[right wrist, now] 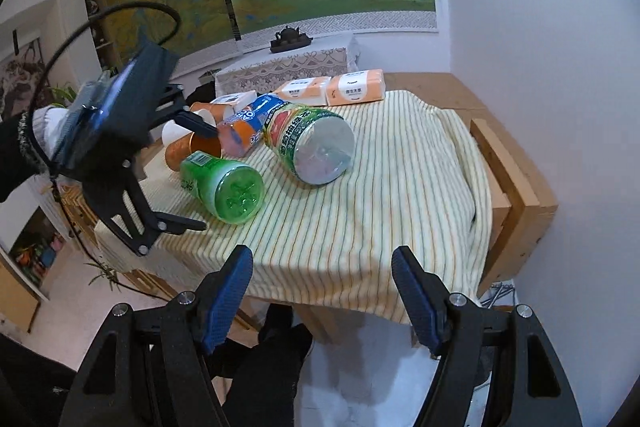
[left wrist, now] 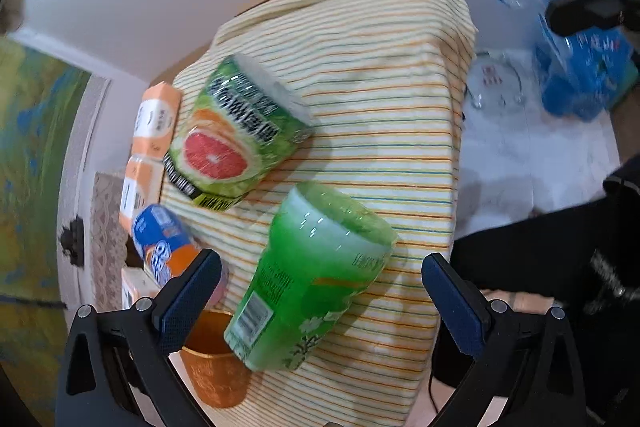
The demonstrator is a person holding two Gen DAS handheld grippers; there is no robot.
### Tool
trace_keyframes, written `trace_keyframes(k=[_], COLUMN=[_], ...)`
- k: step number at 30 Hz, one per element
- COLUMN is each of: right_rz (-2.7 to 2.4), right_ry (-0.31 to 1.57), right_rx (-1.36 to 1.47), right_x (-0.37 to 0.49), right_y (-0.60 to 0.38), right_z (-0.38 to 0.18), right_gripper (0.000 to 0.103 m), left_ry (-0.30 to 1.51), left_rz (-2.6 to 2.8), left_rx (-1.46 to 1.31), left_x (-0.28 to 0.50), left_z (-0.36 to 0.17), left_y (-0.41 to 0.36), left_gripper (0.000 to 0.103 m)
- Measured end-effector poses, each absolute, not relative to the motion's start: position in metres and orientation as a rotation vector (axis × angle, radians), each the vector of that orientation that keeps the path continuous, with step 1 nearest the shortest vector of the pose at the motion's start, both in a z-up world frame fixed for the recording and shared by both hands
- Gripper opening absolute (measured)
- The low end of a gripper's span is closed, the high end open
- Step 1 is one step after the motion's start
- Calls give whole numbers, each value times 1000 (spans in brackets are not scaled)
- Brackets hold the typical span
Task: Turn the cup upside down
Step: 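Stand the green bottle upright on the table with the left gripper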
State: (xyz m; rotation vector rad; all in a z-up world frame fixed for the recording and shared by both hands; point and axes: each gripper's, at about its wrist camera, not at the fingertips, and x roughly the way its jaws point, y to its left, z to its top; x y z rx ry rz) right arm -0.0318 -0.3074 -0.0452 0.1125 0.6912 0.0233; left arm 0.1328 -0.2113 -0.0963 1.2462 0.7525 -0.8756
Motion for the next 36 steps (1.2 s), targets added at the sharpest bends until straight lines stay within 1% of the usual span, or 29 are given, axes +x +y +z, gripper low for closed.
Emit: trace_keyframes(k=[2,4,6,7,9,10,16,19,25,27,31,36], right_rz=[23,14,-2,-4,-1,2,-4,-7,7,20,31,47], right_ry=[697,703,700,699,698,696,693,695,692,690,687,687], right_rx=[119,115,99,95,95,98,109,103,90,91,70,55], right_x=[-32,-31,-32,-33,-34,-34,-35,-34,-33,-31,-29,-27], right_y=[-308,-308,-306,-305,-305,-305,-308,-307,-299,-296,-288,-279], right_z=[-46,-46,-45,-45,-44,-43,-41,-42,-41,-40,-39,-38], right_gripper=[68,68,68,68,68,68,68,68,68,68,68,68], left_ry=[746,755,770,777,786,791,788,777,720,711,719,739], left_rz=[-884,-886,-891,-893,-887,-885,-897,-895,-881,-874,-866,-840], left_rx=[1283,1301,1301,1298,1286,1276,1201,1091,751,631,334,122], left_x=[131,133,136,138,143,144,151,155,170,178,196,210], left_z=[-101,-107,-113,-114,-117,-117,-110,-94,-48,-40,-33,-38], left_y=[-216,-220,-224,-225,-226,-227,-226,-219,-189,-175,-143,-111], left_gripper=[102,98,89,88,78,77,76,76,76,76,75,75])
